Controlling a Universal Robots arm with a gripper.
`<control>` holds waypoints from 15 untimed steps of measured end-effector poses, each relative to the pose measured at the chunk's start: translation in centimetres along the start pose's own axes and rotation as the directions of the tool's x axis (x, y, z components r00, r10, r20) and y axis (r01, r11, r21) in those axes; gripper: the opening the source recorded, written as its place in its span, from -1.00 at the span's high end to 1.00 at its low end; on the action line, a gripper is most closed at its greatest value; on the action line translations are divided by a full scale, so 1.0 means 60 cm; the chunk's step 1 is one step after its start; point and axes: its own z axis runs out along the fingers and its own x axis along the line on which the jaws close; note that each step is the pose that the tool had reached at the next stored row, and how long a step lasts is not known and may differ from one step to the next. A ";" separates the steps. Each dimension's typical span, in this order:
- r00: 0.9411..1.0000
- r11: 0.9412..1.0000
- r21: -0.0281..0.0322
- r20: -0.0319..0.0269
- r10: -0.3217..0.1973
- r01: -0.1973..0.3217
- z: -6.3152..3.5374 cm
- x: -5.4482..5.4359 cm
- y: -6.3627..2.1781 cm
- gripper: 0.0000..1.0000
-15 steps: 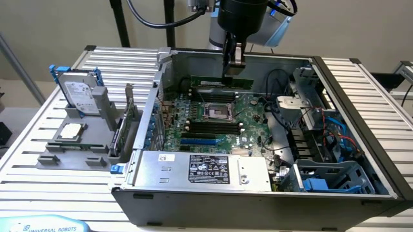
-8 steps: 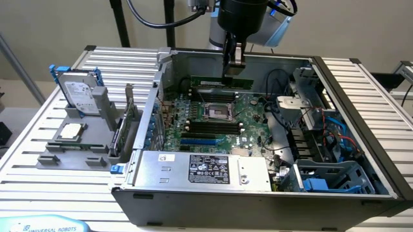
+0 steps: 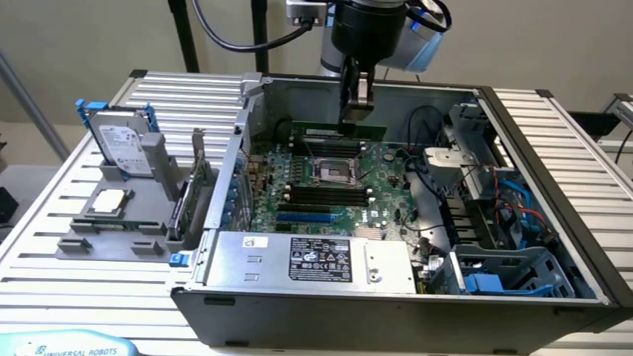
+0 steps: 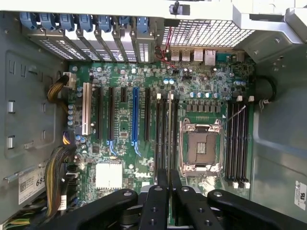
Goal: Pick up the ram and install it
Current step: 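Insert the ram into the slot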
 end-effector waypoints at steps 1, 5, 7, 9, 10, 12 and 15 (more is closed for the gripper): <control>1.000 1.000 0.000 -0.001 0.000 0.000 0.003 0.000 0.001 0.73; 1.000 1.000 0.000 -0.003 0.000 0.000 0.015 0.001 0.002 0.73; 1.000 1.000 0.000 -0.003 0.000 0.000 0.021 0.001 0.002 0.73; 1.000 1.000 0.000 -0.004 0.001 -0.001 0.027 0.001 0.001 0.73; 1.000 1.000 0.000 -0.004 0.003 -0.003 0.030 0.000 0.001 0.73; 1.000 1.000 0.000 -0.004 0.010 -0.010 0.036 0.000 0.001 0.73; 1.000 1.000 0.001 -0.004 0.021 -0.021 0.046 -0.002 0.000 0.73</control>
